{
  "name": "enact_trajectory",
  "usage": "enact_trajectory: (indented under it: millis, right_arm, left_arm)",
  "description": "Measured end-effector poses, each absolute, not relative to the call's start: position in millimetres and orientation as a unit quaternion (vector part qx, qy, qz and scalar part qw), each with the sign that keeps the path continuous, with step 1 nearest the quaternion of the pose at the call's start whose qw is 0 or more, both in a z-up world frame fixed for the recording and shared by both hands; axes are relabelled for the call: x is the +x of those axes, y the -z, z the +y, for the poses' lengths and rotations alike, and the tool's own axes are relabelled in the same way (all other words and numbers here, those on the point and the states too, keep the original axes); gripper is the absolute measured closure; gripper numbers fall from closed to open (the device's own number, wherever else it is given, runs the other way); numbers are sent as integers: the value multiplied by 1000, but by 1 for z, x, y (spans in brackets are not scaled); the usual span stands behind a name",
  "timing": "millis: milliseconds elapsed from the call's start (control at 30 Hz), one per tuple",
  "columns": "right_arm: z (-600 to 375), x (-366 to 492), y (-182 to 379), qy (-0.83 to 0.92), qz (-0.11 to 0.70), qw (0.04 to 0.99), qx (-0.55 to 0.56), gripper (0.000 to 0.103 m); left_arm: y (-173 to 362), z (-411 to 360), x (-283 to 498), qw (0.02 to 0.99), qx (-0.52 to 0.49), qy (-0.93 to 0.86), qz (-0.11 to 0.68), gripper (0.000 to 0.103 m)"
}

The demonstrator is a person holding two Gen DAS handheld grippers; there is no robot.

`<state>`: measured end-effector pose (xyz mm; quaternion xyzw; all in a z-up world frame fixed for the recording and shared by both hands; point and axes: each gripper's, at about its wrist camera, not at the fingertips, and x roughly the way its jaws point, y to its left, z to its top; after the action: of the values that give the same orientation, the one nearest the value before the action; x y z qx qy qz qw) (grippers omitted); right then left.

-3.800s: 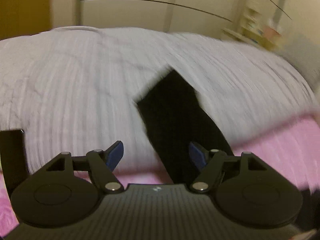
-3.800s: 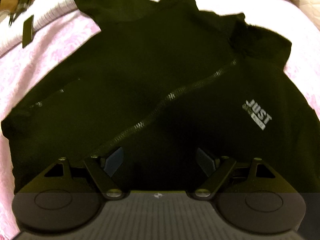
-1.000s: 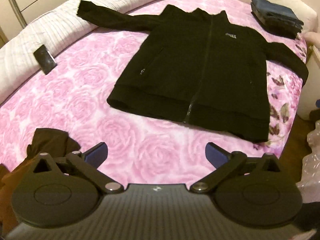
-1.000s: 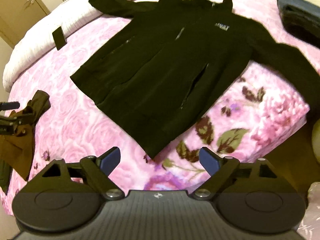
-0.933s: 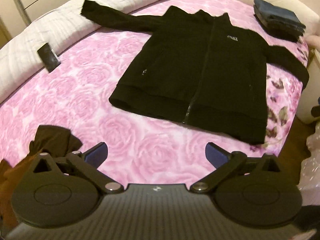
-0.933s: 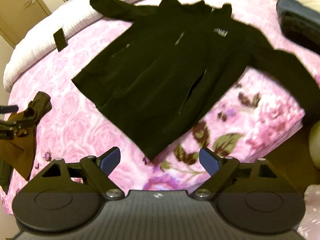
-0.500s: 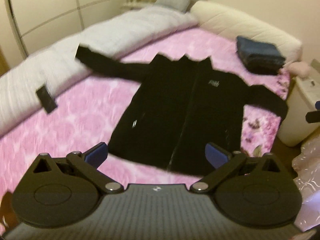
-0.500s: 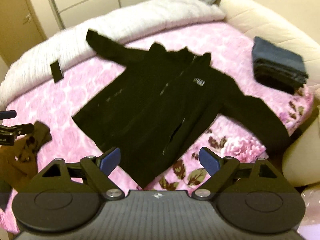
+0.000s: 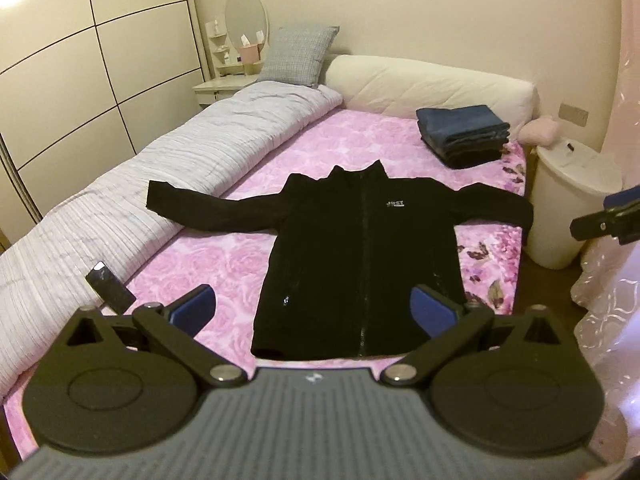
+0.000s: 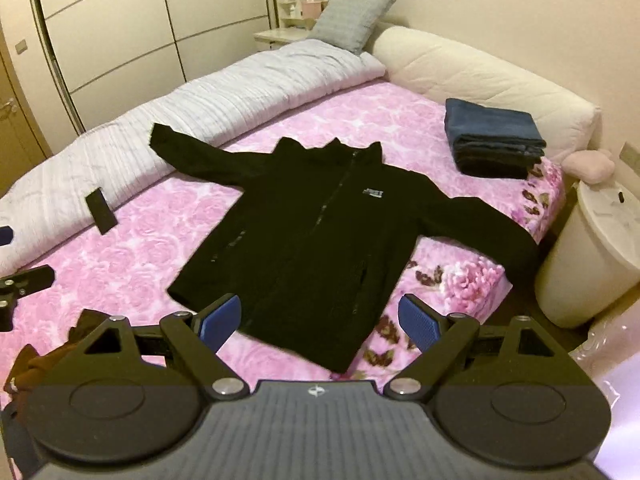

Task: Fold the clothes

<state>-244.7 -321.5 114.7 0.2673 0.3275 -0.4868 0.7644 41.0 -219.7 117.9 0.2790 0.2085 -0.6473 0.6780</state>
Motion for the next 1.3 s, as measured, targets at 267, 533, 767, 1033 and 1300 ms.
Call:
enact_trajectory:
  millis: [267, 533, 767, 1033, 1300]
  right_arm:
    - [-273, -247, -128, 498, 334, 757, 261, 15]
    - [-245, -267, -130, 531, 315, 736, 279, 15]
    - [-231, -289, -118, 548, 308, 715, 305, 15]
    - [-236, -299, -113, 554, 303, 709, 314, 15]
    - [-251, -297, -108, 550, 305, 710, 316, 15]
  left_arm:
    - [-131, -182, 53, 689, 255, 647, 204, 1]
    - [-126, -175, 59, 681, 264, 651, 205, 1]
    - [-116, -185, 43, 661, 277, 666, 208, 1]
    - [-113, -197, 32, 653, 283, 672, 206, 1]
    - [-107, -208, 36, 659, 288, 662, 210, 1]
